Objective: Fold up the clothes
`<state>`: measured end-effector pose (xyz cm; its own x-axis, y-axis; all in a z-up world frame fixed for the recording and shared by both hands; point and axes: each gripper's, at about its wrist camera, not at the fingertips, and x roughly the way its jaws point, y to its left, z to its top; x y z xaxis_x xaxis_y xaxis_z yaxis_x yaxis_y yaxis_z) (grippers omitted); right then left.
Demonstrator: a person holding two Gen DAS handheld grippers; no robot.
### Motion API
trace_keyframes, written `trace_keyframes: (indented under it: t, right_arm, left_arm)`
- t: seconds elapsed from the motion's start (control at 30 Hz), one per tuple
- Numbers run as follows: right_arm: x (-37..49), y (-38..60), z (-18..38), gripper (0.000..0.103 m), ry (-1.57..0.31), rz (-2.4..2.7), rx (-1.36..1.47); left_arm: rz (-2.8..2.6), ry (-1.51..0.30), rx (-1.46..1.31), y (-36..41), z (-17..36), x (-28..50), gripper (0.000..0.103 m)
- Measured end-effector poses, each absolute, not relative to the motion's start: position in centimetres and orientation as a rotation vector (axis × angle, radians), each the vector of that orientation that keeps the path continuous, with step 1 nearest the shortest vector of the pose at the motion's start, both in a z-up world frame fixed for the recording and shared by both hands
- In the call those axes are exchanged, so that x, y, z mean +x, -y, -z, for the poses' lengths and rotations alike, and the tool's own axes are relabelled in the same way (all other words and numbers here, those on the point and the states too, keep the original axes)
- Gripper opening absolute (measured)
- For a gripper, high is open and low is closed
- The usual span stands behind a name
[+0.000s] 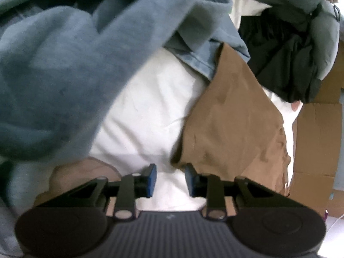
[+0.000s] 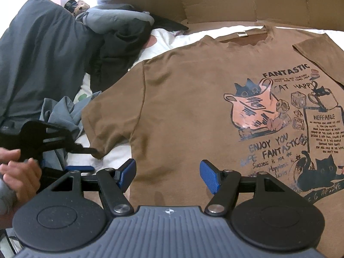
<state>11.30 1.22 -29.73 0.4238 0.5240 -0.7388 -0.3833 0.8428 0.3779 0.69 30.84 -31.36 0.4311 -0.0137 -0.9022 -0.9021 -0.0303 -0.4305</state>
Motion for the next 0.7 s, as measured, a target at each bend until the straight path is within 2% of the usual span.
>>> trace_keyframes:
  t: [0.13, 0.5, 0.7]
  right_arm:
    - [11.5, -1.1, 29.5, 0.072, -0.972, -0.566, 0.165]
    - [12.3, 0.0, 29.1, 0.072, -0.962, -0.529, 0.194]
    - [12.2, -0.5, 29.2, 0.072, -0.969, -0.542, 0.193]
  left_arm:
    - [-0.879, -0.890, -1.430, -31.4, 32.4, 1.0, 0.021]
    - [-0.919, -0.926, -1.383, -31.5, 32.5, 2.2, 0.021]
    - [-0.922, -1.002, -1.420, -32.2, 32.3, 3.2, 0.030]
